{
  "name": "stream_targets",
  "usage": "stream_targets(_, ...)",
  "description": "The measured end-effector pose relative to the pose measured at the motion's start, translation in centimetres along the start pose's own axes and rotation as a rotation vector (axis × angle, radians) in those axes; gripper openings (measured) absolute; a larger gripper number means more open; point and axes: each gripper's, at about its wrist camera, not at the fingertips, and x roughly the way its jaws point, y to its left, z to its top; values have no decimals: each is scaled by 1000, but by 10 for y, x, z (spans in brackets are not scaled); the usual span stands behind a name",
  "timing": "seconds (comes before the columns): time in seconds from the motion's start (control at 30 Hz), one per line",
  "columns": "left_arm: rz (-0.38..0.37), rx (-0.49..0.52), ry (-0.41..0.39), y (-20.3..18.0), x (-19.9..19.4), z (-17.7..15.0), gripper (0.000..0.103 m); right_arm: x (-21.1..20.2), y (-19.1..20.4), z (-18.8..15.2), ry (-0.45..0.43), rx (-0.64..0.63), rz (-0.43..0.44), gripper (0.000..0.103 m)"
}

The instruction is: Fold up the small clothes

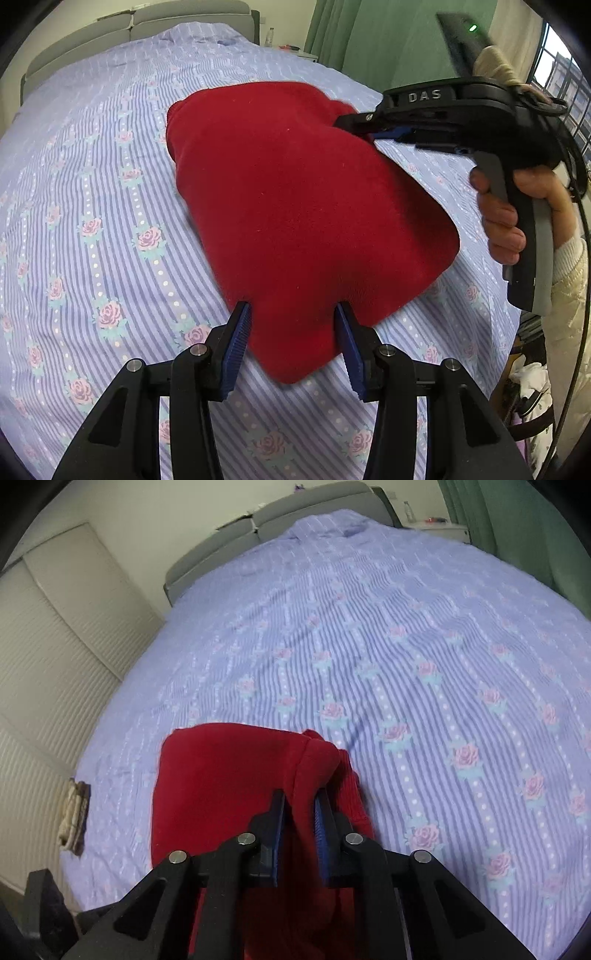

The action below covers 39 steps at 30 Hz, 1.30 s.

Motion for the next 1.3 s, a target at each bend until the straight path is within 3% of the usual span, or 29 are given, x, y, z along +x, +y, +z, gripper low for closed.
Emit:
stream_targets(0.1,0,1,-10,-2,-2,2,47,-17,21,-3,-66,-116,-78,15)
stream_targets(0.2,27,43,-18,-10,-1,3,47,-33,26,6,-123,-152,-111,14)
stream_targets(0.33,87,114,-28,-25,1,2,47,-11,25,17,-74,-197,-197,11)
stream_targets(0.6,73,104,-35,-27,0,5,47,20,10,12,-30,-221,-295,12)
stream_targets(0.67,70,99,-17,-26,2,6,52,19,10,9,-30,-220,-308,12)
stream_targets(0.7,65,97,-11,-25,2,5,54,16,12,8,-38,-225,-321,16)
stream_targets(0.8,66,110,13,-26,4,8,59,-1,13,0,-80,-212,-404,54)
stream_targets(0.87,75,116,16,-26,3,8,66,-25,16,-12,-113,-186,-408,55)
stream_targets(1.0,87,104,7,-29,-2,3,66,-72,18,-40,-202,-143,-493,58)
stream_targets(1.13,65,105,-19,-31,-27,-13,67,-113,17,-70,-283,-56,-453,75)
stream_targets(1.3,95,81,-89,-16,-65,-32,69,-131,19,-105,-330,81,-383,86)
